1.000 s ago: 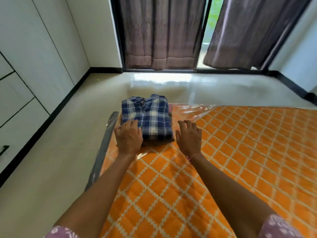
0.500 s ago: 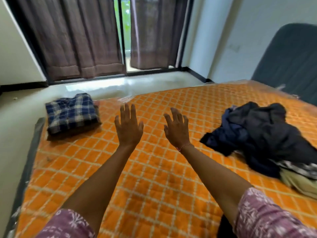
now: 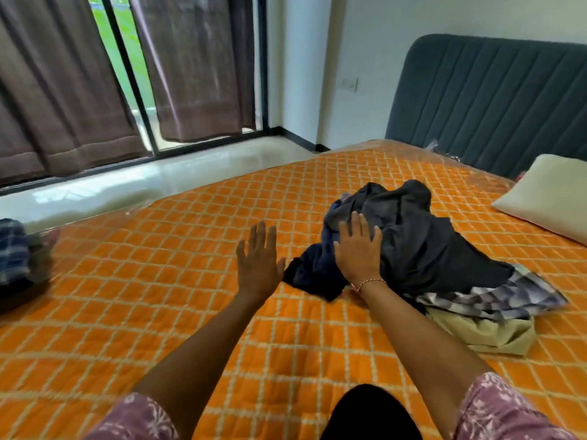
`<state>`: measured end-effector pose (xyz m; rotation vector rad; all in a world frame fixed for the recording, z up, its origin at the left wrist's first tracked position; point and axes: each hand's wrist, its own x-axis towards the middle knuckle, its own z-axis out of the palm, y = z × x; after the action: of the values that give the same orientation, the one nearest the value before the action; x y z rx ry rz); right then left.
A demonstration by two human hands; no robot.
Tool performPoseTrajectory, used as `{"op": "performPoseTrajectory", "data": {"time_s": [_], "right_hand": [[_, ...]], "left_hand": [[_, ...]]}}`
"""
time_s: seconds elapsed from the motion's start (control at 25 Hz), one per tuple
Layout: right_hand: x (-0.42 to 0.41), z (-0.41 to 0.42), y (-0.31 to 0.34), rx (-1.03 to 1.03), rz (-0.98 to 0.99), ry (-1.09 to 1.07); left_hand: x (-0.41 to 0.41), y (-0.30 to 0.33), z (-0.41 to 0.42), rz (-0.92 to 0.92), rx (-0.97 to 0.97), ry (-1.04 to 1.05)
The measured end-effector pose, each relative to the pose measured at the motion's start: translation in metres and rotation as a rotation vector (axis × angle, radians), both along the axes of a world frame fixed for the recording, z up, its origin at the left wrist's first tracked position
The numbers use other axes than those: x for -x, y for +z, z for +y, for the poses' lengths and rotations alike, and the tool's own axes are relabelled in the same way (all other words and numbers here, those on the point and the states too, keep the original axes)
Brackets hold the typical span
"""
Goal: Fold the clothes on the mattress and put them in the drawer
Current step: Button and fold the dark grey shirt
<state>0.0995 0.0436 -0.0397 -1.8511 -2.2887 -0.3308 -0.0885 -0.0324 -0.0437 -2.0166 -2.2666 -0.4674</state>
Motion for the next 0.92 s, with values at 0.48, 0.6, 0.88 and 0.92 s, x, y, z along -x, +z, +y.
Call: {"op": "performPoseTrajectory", "data": {"time_s": [0.48,0.6,0.88,0.92], "right_hand": [[-0.046,0.081,0.026,0.246,1.574,-0.314],[0.028,0.023,0.042,0.594,1.488,0.119],[-0.024,-0.058,0.003,0.996,1.666,-0.187],[-0.032,-0.071,-0.003,0.978,1.815,-0.334]], "left_hand": [[-0.102,0.022,0.095,-1.568,0.367,0.113],[-0.103,0.030,0.095,-2.258,0.294,-0.131],[-0.020,0.020,0.071,-1.930,0.047,0.146],[-0.009,0.027,0.063,-1.953,0.004,0.140]]}}
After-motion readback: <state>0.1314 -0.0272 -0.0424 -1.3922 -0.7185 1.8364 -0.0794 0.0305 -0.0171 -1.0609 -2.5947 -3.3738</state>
